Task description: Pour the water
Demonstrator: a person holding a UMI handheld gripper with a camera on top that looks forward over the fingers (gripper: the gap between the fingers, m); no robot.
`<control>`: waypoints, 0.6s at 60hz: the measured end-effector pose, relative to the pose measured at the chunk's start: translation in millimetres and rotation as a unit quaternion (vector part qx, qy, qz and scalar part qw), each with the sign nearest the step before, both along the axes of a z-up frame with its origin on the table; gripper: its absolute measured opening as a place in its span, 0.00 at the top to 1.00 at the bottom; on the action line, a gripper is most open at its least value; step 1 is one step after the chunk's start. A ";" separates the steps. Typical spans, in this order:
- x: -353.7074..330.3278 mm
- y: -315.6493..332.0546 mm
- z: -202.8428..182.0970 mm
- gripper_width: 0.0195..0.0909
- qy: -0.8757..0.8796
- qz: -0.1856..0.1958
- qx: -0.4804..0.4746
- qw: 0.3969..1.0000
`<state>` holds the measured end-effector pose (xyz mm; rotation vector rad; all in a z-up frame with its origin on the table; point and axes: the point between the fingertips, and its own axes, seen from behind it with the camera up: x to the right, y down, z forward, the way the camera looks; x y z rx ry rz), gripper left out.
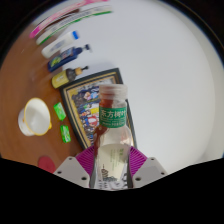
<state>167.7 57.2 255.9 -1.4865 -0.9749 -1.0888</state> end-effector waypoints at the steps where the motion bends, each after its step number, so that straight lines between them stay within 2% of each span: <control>1: 2.7 -1.0 -0.4 0.68 0.033 -0.003 0.000 0.999; 10: 14.4 -3.5 -25.3 0.67 0.307 -0.005 -0.026 0.951; 17: 21.1 -1.8 -74.7 0.67 0.457 -0.023 -0.061 0.887; 29: 39.0 4.9 -155.6 0.67 0.558 -0.046 -0.102 0.822; 36: 37.0 2.6 -183.7 0.66 0.572 -0.043 -0.116 0.811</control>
